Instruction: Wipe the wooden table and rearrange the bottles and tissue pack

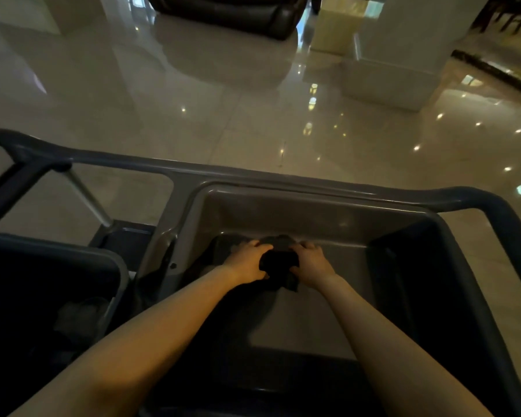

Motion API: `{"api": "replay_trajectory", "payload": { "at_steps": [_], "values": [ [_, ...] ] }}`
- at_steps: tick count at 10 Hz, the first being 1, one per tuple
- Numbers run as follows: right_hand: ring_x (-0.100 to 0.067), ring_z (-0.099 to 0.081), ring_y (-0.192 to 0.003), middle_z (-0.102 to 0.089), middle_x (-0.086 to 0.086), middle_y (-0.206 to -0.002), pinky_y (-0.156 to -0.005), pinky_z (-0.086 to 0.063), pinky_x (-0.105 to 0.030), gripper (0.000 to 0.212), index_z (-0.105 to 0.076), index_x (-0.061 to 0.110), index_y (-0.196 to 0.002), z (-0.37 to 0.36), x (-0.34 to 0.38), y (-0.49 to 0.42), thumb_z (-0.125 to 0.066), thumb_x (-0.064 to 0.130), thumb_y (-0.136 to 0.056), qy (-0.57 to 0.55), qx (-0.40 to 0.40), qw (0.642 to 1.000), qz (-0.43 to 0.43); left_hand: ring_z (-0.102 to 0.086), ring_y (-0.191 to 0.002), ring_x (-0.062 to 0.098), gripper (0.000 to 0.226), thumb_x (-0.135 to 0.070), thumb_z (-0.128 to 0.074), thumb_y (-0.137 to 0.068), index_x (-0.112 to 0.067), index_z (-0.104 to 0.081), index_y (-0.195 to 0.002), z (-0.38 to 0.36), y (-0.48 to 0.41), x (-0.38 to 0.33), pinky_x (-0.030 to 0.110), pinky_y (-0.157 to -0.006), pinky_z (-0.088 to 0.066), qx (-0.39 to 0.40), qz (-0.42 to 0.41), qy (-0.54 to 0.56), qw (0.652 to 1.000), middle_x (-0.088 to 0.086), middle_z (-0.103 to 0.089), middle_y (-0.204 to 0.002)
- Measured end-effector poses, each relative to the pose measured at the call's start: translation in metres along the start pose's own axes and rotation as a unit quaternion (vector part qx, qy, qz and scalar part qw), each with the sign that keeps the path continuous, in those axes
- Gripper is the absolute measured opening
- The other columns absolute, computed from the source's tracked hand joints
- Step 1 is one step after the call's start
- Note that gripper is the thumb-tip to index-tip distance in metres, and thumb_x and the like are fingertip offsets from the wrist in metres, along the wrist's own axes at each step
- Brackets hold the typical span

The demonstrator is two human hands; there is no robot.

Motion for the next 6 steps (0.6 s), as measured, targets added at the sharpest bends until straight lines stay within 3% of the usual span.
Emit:
{"api": "replay_trajectory", "payload": {
  "at_steps": [1,3,4,5,6],
  "values": [
    [-0.036,-0.025,-0.137,-0.032,-0.014,-0.148,-0.111,-0.032,-0.046,0.065,-0.031,0.015,-0.143,-0.01,0.0,0.003,-0.061,0.023,-0.086,0.023,0.026,0.999,0.012,-0.022,-0.141,0.034,0.082,-0.038,-0.067,-0.081,-0.027,-0.022,-0.148,-0.011,0.006,0.008,0.045,-0.115,-0.028,0.032,0.009,-0.028,0.999,0.007,-0.027,-0.154],
    [-0.037,-0.003,-0.145,0.006,-0.003,-0.16,-0.116,-0.018,-0.055,0.098,0.0,0.03,-0.15,-0.018,0.0,0.01,-0.068,0.038,-0.08,0.046,0.037,0.998,0.001,-0.007,-0.147,0.029,0.095,-0.045,-0.065,-0.081,-0.035,0.001,-0.149,-0.012,0.011,0.009,0.049,-0.115,-0.025,0.031,0.021,-0.056,0.998,0.004,-0.012,-0.16],
    [-0.036,0.008,-0.146,0.016,-0.002,-0.159,-0.116,-0.01,-0.056,0.105,0.004,0.032,-0.149,-0.019,0.0,0.015,-0.07,0.045,-0.077,0.057,0.048,0.997,-0.012,-0.003,-0.148,0.028,0.096,-0.049,-0.063,-0.081,-0.035,0.003,-0.149,-0.016,0.014,0.003,0.052,-0.115,-0.021,0.043,0.022,-0.077,0.996,0.003,-0.004,-0.161],
    [-0.036,0.007,-0.146,0.014,-0.002,-0.16,-0.115,-0.012,-0.059,0.108,0.003,0.032,-0.149,-0.017,0.002,0.024,-0.071,0.049,-0.074,0.047,0.061,0.997,-0.013,-0.006,-0.147,0.031,0.096,-0.05,-0.063,-0.08,-0.031,0.0,-0.15,-0.015,0.016,-0.004,0.052,-0.115,-0.023,0.051,0.022,-0.093,0.994,0.004,-0.006,-0.161],
    [-0.036,0.0,-0.146,0.006,-0.004,-0.161,-0.116,-0.017,-0.056,0.107,-0.001,0.03,-0.149,0.009,0.004,0.04,-0.071,0.052,-0.073,0.047,0.076,0.996,-0.004,-0.023,-0.142,0.033,0.094,-0.049,-0.064,-0.079,-0.026,-0.008,-0.15,-0.006,0.021,-0.013,0.048,-0.112,-0.032,0.069,0.022,-0.118,0.99,0.007,-0.021,-0.158]
  ]
}}
Point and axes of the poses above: each hand's wrist, its own y-axis away from the middle knuckle, its own z-axis out of the back of the hand, x = y × z, the point moved 10 cm from there along -y, towards the middle knuckle
